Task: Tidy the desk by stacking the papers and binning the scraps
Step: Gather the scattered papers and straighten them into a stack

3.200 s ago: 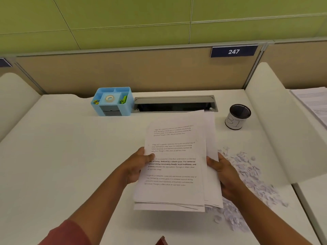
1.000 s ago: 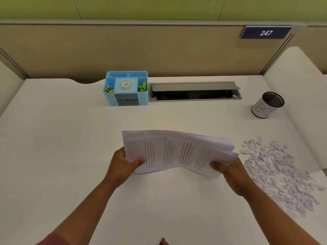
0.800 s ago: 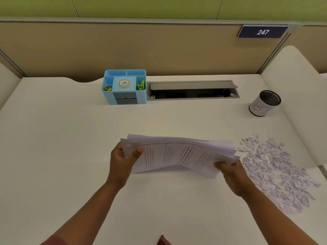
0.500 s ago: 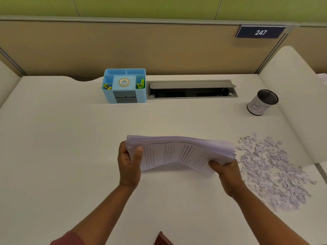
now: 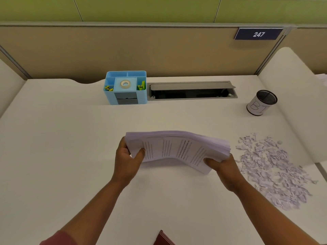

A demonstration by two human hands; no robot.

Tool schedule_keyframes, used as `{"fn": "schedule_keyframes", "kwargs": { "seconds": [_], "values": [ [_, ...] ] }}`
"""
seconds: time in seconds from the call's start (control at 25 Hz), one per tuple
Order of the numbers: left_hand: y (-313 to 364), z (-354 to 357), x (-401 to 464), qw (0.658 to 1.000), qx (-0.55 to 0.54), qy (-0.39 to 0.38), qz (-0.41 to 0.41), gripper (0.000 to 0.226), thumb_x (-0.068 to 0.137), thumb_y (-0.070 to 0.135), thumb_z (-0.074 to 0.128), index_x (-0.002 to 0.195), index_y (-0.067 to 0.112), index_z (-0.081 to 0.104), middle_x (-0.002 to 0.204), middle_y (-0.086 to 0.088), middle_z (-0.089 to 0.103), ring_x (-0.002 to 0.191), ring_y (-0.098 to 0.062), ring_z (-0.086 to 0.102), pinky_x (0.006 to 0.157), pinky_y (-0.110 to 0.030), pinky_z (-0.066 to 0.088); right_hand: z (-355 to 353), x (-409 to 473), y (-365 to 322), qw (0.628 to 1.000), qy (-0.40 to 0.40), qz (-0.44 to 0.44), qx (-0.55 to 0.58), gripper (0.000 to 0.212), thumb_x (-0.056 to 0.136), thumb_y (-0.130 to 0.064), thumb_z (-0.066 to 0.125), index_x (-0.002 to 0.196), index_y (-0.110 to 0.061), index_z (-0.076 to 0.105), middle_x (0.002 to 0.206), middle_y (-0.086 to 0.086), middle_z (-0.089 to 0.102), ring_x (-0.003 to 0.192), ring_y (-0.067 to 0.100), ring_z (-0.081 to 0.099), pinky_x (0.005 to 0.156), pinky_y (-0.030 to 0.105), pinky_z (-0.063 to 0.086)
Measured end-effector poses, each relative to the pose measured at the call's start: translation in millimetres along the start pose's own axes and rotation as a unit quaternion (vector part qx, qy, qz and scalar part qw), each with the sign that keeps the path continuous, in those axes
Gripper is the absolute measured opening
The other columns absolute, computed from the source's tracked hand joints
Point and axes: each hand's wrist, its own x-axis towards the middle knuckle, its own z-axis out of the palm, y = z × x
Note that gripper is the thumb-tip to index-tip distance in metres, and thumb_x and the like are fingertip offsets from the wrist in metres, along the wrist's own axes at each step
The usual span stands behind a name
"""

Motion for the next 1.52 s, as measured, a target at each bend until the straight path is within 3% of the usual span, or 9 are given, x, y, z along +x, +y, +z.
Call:
{"fn": "schedule_keyframes", "kwargs": {
  "seconds": [0.12, 0.36, 0.56, 0.64, 0.84, 1.04, 1.28, 1.4, 1.52],
  "values": [
    [-1.0, 1.9, -1.8, 0.998, -0.057, -0.002, -0.011, 0.035, 0.082, 0.009, 0.055, 0.112, 0.027, 0.057, 0.099, 0.015, 0.067, 0.094, -0.005, 0.063, 0.076, -0.016, 0.051, 1.6, -1.8, 10.4, 1.000, -0.001, 0.008, 0.026, 0.054, 0.086, 0.018, 0.060, 0.107, -0.029, 0.076, 0.112, 0.017, 0.072, 0.105, 0.031, 0.065, 0.088, 0.048, 0.050],
    [2.1, 12.1, -3.1, 0.996, -0.087, -0.005, -0.032, 0.043, 0.097, -0.011, 0.042, 0.120, 0.022, 0.058, 0.102, 0.013, 0.069, 0.093, 0.001, 0.064, 0.074, -0.013, 0.050, 18.2, -3.6, 11.3, 0.998, 0.049, 0.023, 0.042, 0.040, 0.088, 0.013, 0.063, 0.101, -0.023, 0.075, 0.100, 0.004, 0.077, 0.105, 0.031, 0.069, 0.090, 0.045, 0.056],
    [-3.2, 8.4, -5.3, 0.996, -0.086, 0.020, -0.029, 0.029, 0.083, 0.009, 0.054, 0.107, 0.025, 0.061, 0.096, 0.012, 0.067, 0.093, -0.009, 0.063, 0.074, -0.019, 0.050, 13.9, -7.7, 11.3, 0.999, 0.030, 0.017, 0.029, 0.054, 0.086, 0.012, 0.065, 0.099, -0.040, 0.076, 0.105, 0.007, 0.076, 0.107, 0.033, 0.067, 0.090, 0.050, 0.054],
    [1.9, 5.5, -4.9, 0.995, -0.095, 0.037, -0.006, 0.026, 0.082, 0.022, 0.063, 0.107, 0.025, 0.059, 0.097, 0.011, 0.065, 0.092, -0.011, 0.061, 0.074, -0.020, 0.050, 11.0, -7.7, 8.0, 0.999, 0.027, 0.010, 0.033, 0.045, 0.078, 0.000, 0.070, 0.099, -0.039, 0.077, 0.107, 0.011, 0.074, 0.106, 0.033, 0.067, 0.088, 0.048, 0.053],
    [32.2, 13.7, -5.6, 0.989, -0.106, 0.100, 0.026, 0.055, 0.076, 0.050, 0.078, 0.117, 0.025, 0.051, 0.106, -0.003, 0.058, 0.091, -0.013, 0.059, 0.073, -0.021, 0.053, 11.8, -6.7, 3.1, 0.999, 0.029, -0.001, 0.043, 0.039, 0.070, -0.009, 0.066, 0.098, -0.034, 0.078, 0.101, 0.007, 0.074, 0.096, 0.022, 0.067, 0.082, 0.043, 0.052],
    [57.4, 34.4, -4.7, 0.985, -0.047, 0.163, -0.027, 0.057, 0.080, 0.034, 0.085, 0.117, 0.015, 0.046, 0.096, 0.005, 0.052, 0.079, -0.012, 0.057, 0.061, -0.009, 0.048, 13.0, -8.0, 6.0, 0.999, 0.025, -0.007, 0.038, 0.038, 0.070, -0.010, 0.065, 0.099, -0.033, 0.077, 0.101, 0.013, 0.071, 0.096, 0.025, 0.063, 0.079, 0.043, 0.048],
    [44.3, 18.6, -5.3, 0.992, -0.094, 0.089, -0.006, 0.072, 0.073, 0.053, 0.079, 0.124, 0.021, 0.041, 0.104, 0.005, 0.052, 0.084, -0.005, 0.061, 0.066, -0.014, 0.052, 10.5, -5.3, 9.8, 0.999, 0.024, 0.012, 0.024, 0.037, 0.070, -0.010, 0.065, 0.097, -0.034, 0.075, 0.100, 0.025, 0.067, 0.092, 0.030, 0.057, 0.074, 0.047, 0.042],
    [16.6, 1.0, -5.6, 0.998, -0.065, -0.025, -0.004, 0.065, 0.080, 0.023, 0.079, 0.130, 0.020, 0.037, 0.112, 0.008, 0.056, 0.097, -0.002, 0.064, 0.077, -0.019, 0.055, 9.7, -5.7, 13.7, 0.999, 0.028, 0.028, 0.007, 0.046, 0.081, 0.009, 0.065, 0.092, -0.035, 0.075, 0.095, 0.002, 0.074, 0.098, 0.027, 0.063, 0.083, 0.044, 0.051],
    [-1.7, -6.3, -3.0, 0.997, 0.034, -0.047, -0.049, 0.038, 0.092, 0.007, 0.071, 0.119, 0.028, 0.056, 0.110, 0.015, 0.067, 0.102, -0.002, 0.066, 0.084, -0.018, 0.054, 10.9, -5.0, 13.2, 0.999, 0.025, 0.030, -0.008, 0.045, 0.088, 0.011, 0.065, 0.099, -0.033, 0.072, 0.097, -0.005, 0.077, 0.105, 0.024, 0.069, 0.092, 0.043, 0.056]
  ]
}}
